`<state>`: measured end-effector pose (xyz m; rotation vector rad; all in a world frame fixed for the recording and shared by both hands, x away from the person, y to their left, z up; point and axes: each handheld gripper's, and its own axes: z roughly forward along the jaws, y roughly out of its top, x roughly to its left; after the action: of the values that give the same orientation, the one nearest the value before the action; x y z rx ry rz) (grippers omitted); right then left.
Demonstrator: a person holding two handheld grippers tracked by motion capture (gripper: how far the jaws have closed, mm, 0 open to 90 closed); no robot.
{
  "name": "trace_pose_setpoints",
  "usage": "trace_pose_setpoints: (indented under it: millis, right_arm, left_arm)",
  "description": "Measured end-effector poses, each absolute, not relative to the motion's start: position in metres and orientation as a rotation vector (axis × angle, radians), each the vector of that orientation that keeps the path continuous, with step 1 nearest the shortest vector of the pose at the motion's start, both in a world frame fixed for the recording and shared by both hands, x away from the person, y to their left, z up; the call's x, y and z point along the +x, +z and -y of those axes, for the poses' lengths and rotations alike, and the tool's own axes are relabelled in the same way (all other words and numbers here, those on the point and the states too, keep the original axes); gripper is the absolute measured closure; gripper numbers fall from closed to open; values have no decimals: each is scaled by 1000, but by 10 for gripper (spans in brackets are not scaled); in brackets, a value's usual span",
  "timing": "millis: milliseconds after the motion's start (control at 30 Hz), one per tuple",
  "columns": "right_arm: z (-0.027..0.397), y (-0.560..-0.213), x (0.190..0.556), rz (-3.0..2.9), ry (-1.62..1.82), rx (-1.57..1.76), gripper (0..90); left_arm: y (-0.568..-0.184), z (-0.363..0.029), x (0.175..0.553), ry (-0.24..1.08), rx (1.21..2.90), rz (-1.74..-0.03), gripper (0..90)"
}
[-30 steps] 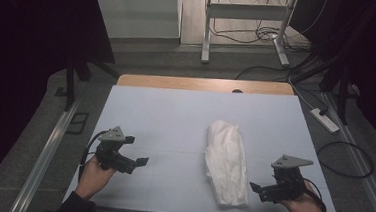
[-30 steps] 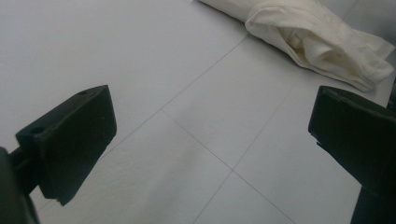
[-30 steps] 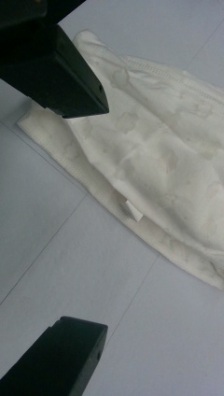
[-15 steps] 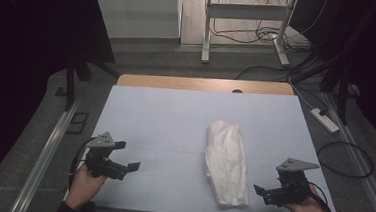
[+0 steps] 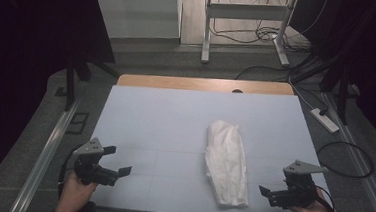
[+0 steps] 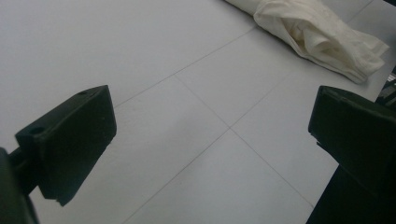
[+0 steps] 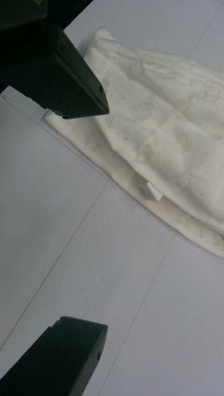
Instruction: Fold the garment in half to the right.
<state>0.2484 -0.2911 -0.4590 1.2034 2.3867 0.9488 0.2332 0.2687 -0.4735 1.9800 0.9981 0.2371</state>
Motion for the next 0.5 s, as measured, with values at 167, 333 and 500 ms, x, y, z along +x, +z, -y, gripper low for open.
trace_pose_setpoints:
  millis: [167, 333, 500]
  right_arm:
    - [293, -459, 247, -2385, 943, 1209, 0]
    - [294, -458, 247, -2382, 935, 1220, 0]
    - [296, -458, 246, -2376, 932, 1231, 0]
  left_arm:
    - [-474, -274, 227, 237, 1967, -1020, 7]
    - [-476, -277, 221, 233, 1973, -1031, 6]
    - [-476, -282, 216, 238, 1956, -1048, 4]
